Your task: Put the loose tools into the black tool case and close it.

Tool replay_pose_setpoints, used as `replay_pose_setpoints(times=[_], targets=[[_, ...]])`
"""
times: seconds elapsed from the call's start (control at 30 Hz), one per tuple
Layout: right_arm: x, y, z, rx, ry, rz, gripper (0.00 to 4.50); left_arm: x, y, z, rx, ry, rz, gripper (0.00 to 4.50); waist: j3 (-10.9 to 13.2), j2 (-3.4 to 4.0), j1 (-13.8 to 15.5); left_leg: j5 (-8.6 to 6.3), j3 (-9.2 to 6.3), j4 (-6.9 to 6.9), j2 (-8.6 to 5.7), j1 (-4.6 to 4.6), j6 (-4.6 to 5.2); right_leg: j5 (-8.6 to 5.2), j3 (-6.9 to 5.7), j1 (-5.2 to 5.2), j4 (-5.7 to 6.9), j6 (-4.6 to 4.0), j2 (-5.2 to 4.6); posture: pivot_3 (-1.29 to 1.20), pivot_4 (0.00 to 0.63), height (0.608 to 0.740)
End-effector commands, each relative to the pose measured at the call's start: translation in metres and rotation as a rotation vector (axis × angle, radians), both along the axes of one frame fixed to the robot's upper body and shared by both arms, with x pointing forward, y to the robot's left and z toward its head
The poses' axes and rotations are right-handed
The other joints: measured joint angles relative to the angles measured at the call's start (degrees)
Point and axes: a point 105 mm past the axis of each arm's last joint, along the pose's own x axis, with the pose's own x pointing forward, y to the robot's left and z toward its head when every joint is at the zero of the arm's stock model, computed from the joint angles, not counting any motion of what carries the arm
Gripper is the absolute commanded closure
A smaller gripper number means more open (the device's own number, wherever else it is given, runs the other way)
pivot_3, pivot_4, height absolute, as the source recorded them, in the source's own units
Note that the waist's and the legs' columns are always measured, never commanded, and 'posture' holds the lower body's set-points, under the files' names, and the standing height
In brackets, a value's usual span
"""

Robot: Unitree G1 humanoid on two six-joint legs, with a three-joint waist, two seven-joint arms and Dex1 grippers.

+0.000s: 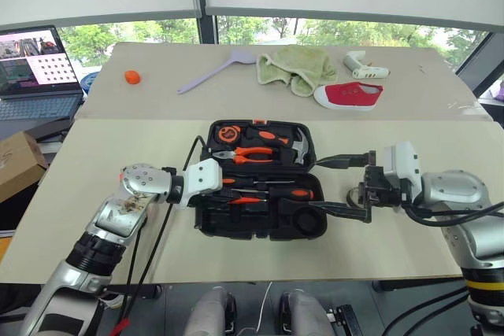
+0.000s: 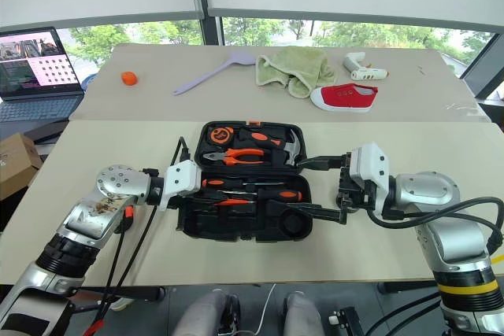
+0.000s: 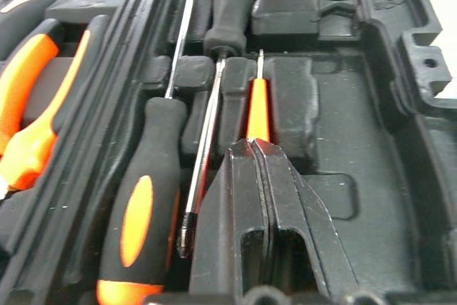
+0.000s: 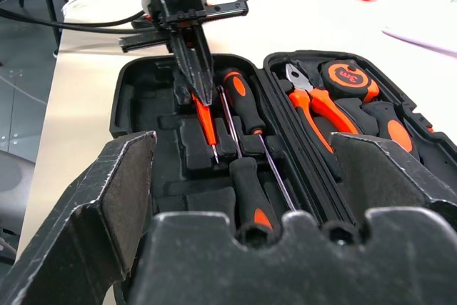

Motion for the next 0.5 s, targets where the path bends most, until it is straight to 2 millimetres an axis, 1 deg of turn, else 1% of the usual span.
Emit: replay_pose_setpoints(times=[0.03, 0.13, 0.23, 0.33, 0.37, 0.4, 0.5], targets=[[-0.002, -0.002, 0.011, 0.019, -0.048, -0.004, 0.00, -0.008, 0.008, -0.008, 0.041, 0.049, 0.002, 4.44, 0.0, 0.00, 0.0, 0.00, 0.00, 0.00, 0.00, 0.01, 0.00, 0.00, 0.00, 0.00, 0.00, 0.00, 0.00, 0.00, 0.150, 0.740], [-0.002, -0.002, 0.010, 0.018, -0.044, -0.005, 0.00, -0.009, 0.006, -0.005, 0.019, 0.048, 0.007, 4.44, 0.0, 0.01, 0.0, 0.00, 0.00, -0.01, 0.01, 0.02, 0.00, 0.00, 0.01, -0.01, 0.01, 0.00, 0.00, 0.00, 0.150, 0.740], [-0.002, -0.003, 0.010, 0.019, -0.042, -0.007, 0.00, -0.012, 0.000, 0.007, -0.053, 0.053, -0.007, 4.44, 0.0, 0.01, 0.1, 0.00, -0.01, 0.00, 0.00, 0.02, 0.00, 0.00, 0.01, 0.01, 0.01, 0.00, 0.00, 0.00, 0.150, 0.740], [-0.002, -0.004, 0.010, 0.023, -0.040, -0.008, 0.00, -0.011, -0.001, 0.025, -0.132, 0.050, 0.003, 4.44, 0.0, 0.00, 0.1, -0.01, -0.01, 0.01, 0.00, 0.01, 0.01, 0.00, 0.01, 0.01, 0.01, 0.00, 0.00, 0.00, 0.150, 0.740], [-0.003, -0.004, 0.010, 0.025, -0.038, -0.008, 0.00, -0.006, -0.001, 0.030, -0.159, 0.042, 0.031, 4.44, 0.0, 0.01, 0.1, -0.01, -0.01, 0.01, 0.00, 0.01, 0.01, 0.00, 0.01, 0.00, 0.01, 0.00, 0.00, 0.00, 0.150, 0.740], [-0.003, -0.004, 0.010, 0.026, -0.037, -0.008, 0.00, -0.003, 0.000, 0.032, -0.169, 0.042, 0.050, 4.44, 0.0, 0.01, 0.1, 0.00, -0.02, 0.01, 0.01, 0.01, 0.01, 0.00, 0.01, 0.00, 0.01, 0.00, 0.00, 0.00, 0.150, 0.740], [-0.002, -0.003, 0.009, 0.030, -0.036, -0.006, 0.00, 0.006, 0.002, 0.026, -0.120, 0.020, 0.101, 4.44, 0.0, 0.01, 0.1, 0.00, -0.02, 0.03, 0.00, 0.02, 0.01, 0.00, 0.00, 0.03, 0.02, 0.01, 0.00, 0.00, 0.150, 0.740]])
